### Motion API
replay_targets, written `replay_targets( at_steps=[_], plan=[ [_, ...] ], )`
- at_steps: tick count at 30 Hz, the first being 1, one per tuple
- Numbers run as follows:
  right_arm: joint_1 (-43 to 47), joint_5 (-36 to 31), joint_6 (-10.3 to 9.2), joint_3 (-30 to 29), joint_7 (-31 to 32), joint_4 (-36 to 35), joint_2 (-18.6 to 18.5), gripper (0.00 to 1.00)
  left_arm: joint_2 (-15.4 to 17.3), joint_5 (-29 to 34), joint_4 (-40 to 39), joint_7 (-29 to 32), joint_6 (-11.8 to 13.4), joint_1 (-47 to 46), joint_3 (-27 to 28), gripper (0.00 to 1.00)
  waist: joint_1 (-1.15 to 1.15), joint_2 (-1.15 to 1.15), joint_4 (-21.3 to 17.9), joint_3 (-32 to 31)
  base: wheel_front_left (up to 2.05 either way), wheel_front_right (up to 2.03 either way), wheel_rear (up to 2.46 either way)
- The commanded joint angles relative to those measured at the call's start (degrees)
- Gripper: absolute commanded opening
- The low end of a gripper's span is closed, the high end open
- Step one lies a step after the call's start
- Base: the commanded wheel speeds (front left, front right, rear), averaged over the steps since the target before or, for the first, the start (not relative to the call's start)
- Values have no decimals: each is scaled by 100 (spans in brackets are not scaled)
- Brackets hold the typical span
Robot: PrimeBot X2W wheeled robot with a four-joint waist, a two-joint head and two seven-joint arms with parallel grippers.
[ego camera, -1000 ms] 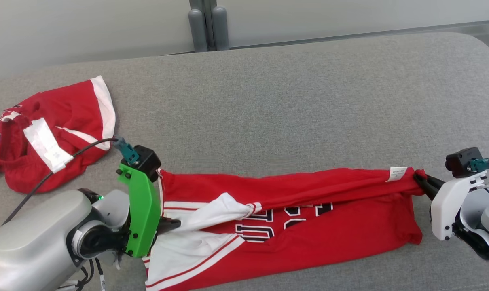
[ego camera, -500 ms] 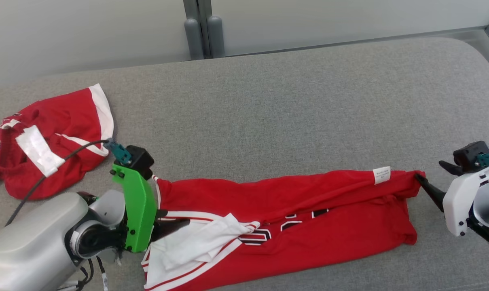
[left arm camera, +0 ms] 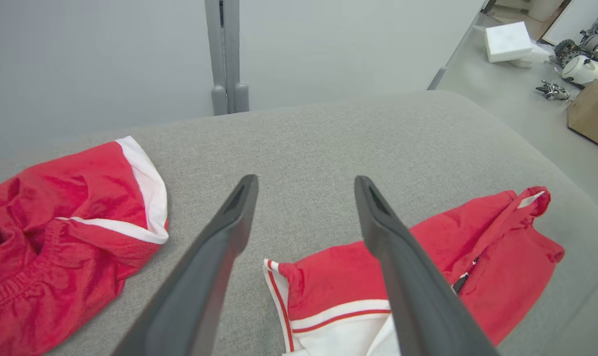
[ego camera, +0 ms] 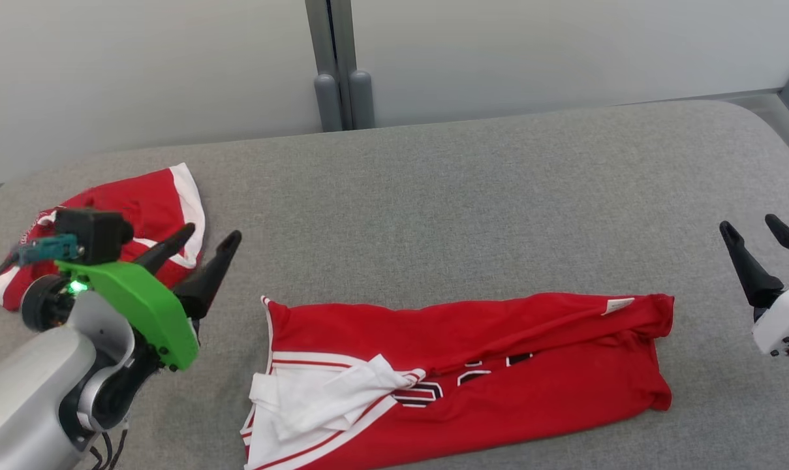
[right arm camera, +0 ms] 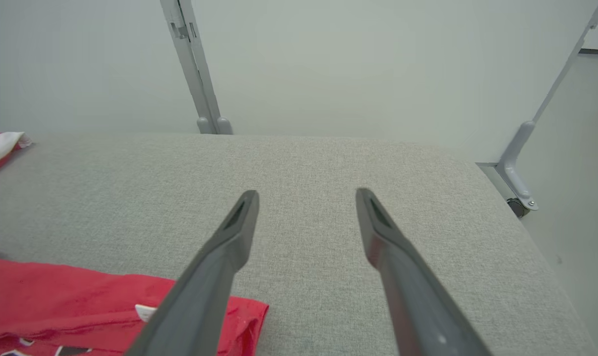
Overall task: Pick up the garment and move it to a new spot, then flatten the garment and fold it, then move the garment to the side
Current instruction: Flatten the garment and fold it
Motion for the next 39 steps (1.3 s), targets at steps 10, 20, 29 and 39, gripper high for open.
replay_targets(
  at_steps=[10,20,29,39],
  plan=[
    [1772,-1280,-9,-2752,-133,-1249,1673,100,-348,639,-396,-1612,1244,1529,1095,100,0,0,171,-196,0,0,0],
    [2863,-2196,-8,-3744,-74,-1958,2770,100,-1795,2842,-786,-1607,1151,3326,3020,100,0,0,218,-135,0,0,0],
    [2398,-2456,-9,-3954,770,-1576,3058,100,-2330,3343,-389,-1608,498,3520,3310,100,0,0,208,-99,0,0,0],
    [1253,-2712,-7,-4308,2201,-21,3349,100,-2568,3566,41,-1608,168,3138,3178,100,0,0,433,135,0,0,0]
  ],
)
